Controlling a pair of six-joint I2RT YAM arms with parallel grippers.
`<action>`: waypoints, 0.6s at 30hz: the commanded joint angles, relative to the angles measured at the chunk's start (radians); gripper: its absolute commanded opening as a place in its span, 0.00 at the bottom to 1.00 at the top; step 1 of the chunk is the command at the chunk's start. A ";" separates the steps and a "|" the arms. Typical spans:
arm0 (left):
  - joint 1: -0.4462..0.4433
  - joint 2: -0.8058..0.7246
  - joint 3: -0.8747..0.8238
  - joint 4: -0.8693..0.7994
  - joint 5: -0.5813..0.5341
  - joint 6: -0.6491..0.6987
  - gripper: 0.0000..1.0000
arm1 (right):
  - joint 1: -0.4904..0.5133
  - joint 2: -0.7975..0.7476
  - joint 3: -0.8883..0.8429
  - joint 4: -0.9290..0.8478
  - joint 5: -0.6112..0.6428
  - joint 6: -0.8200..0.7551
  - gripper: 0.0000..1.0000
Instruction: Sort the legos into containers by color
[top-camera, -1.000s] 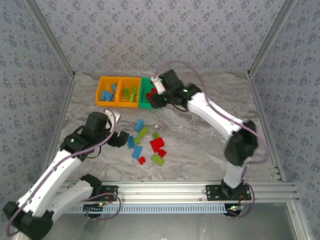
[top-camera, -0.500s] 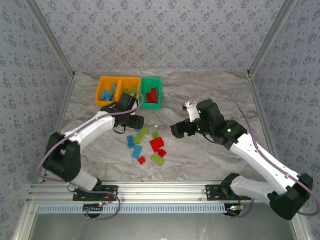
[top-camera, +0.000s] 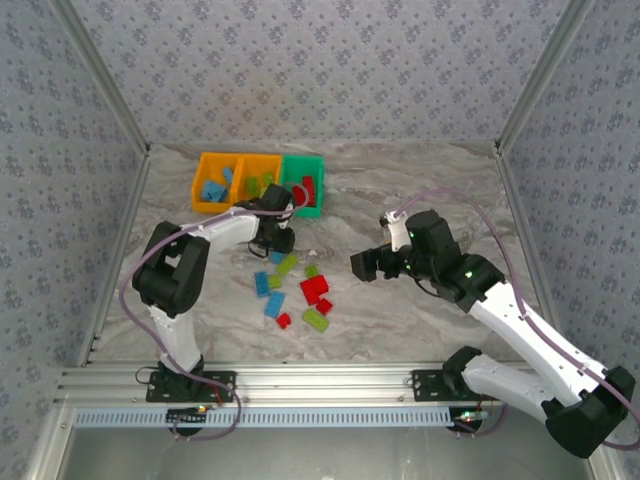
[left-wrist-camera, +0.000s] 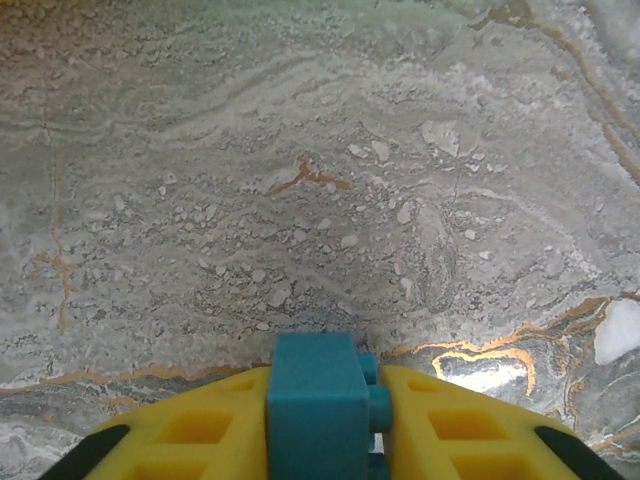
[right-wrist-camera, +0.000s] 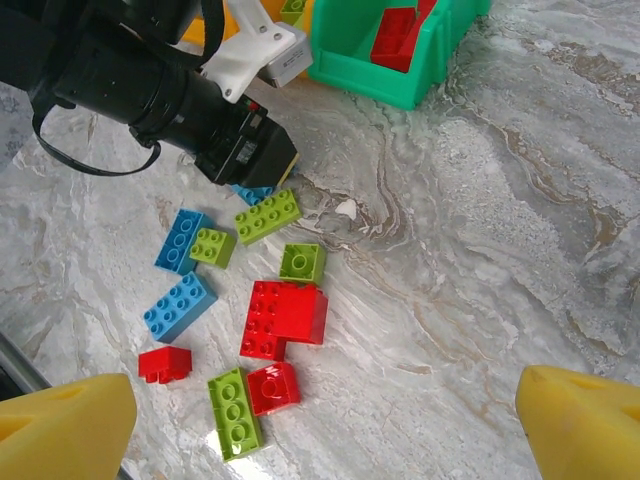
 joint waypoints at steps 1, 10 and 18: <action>0.004 -0.002 0.019 -0.005 0.016 0.010 0.25 | -0.012 -0.006 0.012 0.014 -0.002 0.036 1.00; 0.083 -0.249 0.023 0.026 -0.047 0.014 0.15 | -0.021 -0.032 0.020 0.029 0.014 0.066 1.00; 0.278 -0.070 0.322 -0.039 -0.238 0.100 0.15 | -0.024 -0.039 0.010 0.050 0.010 0.086 1.00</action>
